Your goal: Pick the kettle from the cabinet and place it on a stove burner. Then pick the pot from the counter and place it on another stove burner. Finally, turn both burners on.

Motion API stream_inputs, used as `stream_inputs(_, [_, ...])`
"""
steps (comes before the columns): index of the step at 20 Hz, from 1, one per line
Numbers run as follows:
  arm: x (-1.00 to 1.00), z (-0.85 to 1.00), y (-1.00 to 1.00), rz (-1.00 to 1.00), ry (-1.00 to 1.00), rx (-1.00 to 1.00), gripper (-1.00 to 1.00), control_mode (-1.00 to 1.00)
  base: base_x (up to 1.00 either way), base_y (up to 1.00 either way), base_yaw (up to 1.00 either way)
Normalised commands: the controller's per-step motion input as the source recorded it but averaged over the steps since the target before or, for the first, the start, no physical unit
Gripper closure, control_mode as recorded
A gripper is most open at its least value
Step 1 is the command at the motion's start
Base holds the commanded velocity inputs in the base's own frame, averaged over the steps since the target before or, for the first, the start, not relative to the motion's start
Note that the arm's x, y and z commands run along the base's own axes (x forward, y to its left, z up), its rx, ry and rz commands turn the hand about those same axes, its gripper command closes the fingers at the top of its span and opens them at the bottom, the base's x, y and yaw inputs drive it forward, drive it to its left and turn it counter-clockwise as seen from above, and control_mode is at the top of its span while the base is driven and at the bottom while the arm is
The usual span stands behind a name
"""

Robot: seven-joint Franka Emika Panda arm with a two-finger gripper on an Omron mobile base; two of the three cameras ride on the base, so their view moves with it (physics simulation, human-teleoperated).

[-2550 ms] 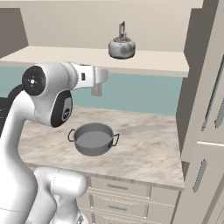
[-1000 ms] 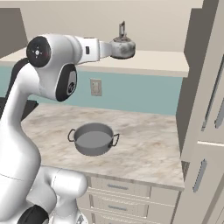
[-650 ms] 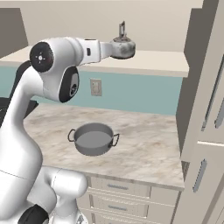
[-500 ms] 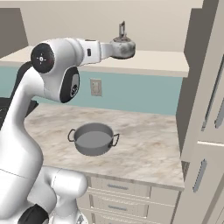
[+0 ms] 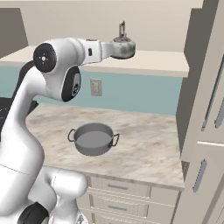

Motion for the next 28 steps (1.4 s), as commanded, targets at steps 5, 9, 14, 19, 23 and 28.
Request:
stream_inputs(5, [0.21,0.00,0.00,0.00,0.00,0.00,-1.00,-1.00,0.00,0.00,0.00])
stream_inputs(9, [0.35,0.00,0.00,0.00,0.00,0.00,-1.00,-1.00,0.00,0.00,0.00])
stream_inputs(14, [0.45,0.00,-0.01,0.00,0.00,0.00,-1.00,-1.00,0.00,0.00,0.00])
stream_inputs(19, [0.44,0.00,0.00,0.00,0.00,0.00,-1.00,-1.00,0.00,0.00,0.00])
stream_inputs(23, [0.46,0.00,-0.11,0.00,0.00,0.00,-1.00,-1.00,0.00,0.00,0.00])
stream_inputs(28, [0.39,0.00,-0.17,0.00,0.00,0.00,-1.00,-1.00,0.00,0.00,0.00])
